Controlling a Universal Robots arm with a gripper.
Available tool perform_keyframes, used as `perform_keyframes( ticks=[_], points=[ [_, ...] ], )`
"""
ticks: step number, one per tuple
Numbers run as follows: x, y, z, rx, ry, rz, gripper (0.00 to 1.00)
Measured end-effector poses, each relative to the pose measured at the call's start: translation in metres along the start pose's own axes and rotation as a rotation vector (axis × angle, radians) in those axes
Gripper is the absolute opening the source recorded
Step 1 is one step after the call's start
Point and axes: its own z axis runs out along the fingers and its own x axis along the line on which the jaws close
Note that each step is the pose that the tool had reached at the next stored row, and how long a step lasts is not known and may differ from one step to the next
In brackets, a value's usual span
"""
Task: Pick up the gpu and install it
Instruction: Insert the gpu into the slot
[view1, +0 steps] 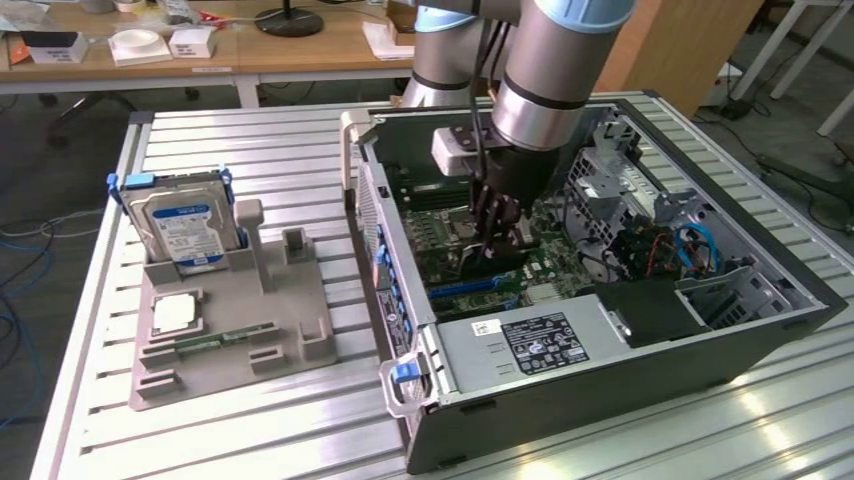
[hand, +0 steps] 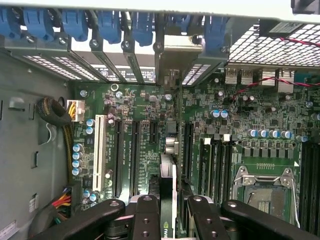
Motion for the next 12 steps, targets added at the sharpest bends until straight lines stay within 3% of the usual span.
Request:
perform_keyframes(
  ticks=[12],
  points=[
    [0.0000, 0.0000, 0.0017, 0.0000, 0.0003, 0.000, 0.26]
  ],
)
